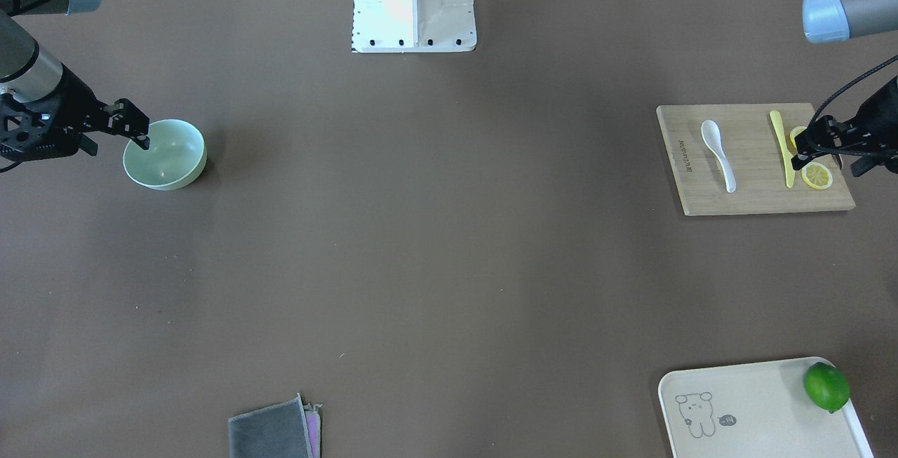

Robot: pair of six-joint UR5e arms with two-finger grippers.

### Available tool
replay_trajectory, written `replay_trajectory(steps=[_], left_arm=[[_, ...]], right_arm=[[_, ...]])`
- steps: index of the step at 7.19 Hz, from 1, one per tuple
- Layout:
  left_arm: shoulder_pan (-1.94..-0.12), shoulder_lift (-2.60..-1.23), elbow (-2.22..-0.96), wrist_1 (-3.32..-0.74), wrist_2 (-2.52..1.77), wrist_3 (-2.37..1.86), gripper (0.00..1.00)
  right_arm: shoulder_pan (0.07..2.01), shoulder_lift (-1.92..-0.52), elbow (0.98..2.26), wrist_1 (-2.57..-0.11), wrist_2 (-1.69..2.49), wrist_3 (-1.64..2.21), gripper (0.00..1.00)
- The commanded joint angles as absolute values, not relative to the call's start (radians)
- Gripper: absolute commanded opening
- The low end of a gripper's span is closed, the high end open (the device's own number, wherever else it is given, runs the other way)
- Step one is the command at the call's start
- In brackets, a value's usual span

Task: Place spoon in bowl
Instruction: 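Reach the right gripper down to the pale green bowl's rim and grasp it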

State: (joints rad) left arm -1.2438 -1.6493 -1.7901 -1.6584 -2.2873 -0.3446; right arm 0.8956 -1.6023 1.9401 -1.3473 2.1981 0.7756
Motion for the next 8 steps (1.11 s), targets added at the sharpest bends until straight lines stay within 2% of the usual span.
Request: replay_trajectory(steps=[1,4,6,7,8], left_arm=[[-1.244,-1.649,-1.795,-1.658,-2.287,-0.353,0.98],[-1.244,-1.657,-1.798,-1.658,-2.284,-0.376,0.98],[-1.244,-1.670,-1.798,-1.658,-2.283,-0.376,0.98],[-1.244,-1.671,-1.798,-1.658,-2.283,-0.376,0.98],[-1.244,-1.672,-1.801,-1.658,-2.281,-0.386,0.98]], right_arm=[[0.876,-1.603,1.910,-1.347,2.177,0.772,0.83],[0.858,-1.601,1.875,-1.323,2.174,0.770,0.77],[0.857,-1.601,1.801,-1.241,2.177,0.775,0.75],[0.857,-1.601,1.789,-1.218,2.178,0.778,0.58],[0.857,-1.601,1.781,-1.216,2.180,0.779,0.34]])
